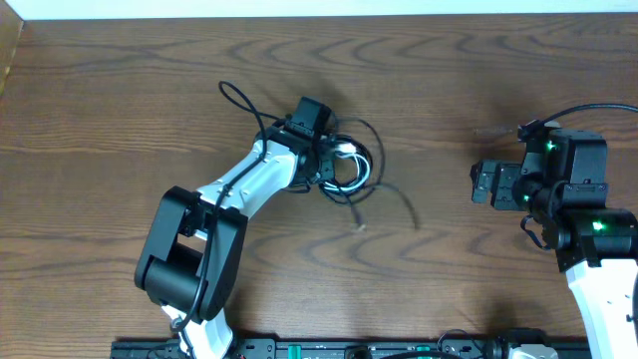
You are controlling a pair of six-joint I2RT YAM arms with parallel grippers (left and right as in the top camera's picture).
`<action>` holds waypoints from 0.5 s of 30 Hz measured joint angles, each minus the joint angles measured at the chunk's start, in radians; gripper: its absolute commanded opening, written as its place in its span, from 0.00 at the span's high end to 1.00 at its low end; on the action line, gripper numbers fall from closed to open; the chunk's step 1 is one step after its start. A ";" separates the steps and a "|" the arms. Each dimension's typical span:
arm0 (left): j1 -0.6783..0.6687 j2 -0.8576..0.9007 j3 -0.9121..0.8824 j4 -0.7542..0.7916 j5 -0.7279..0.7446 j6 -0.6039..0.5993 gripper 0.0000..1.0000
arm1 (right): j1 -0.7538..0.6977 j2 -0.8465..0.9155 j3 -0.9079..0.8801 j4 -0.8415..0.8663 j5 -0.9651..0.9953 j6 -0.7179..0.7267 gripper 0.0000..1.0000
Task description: Untangle cables
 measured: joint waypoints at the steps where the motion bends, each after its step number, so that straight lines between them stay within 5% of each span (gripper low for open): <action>1: -0.002 -0.001 0.001 -0.001 0.012 0.000 0.92 | 0.000 0.000 0.000 0.000 0.000 0.000 0.01; 12: -0.004 -0.282 0.043 0.027 0.221 0.003 0.92 | 0.014 0.011 0.003 0.218 -0.278 0.007 0.01; 15: -0.004 -0.321 0.047 0.041 0.273 0.003 0.92 | 0.052 0.041 0.005 0.278 -0.354 0.017 0.08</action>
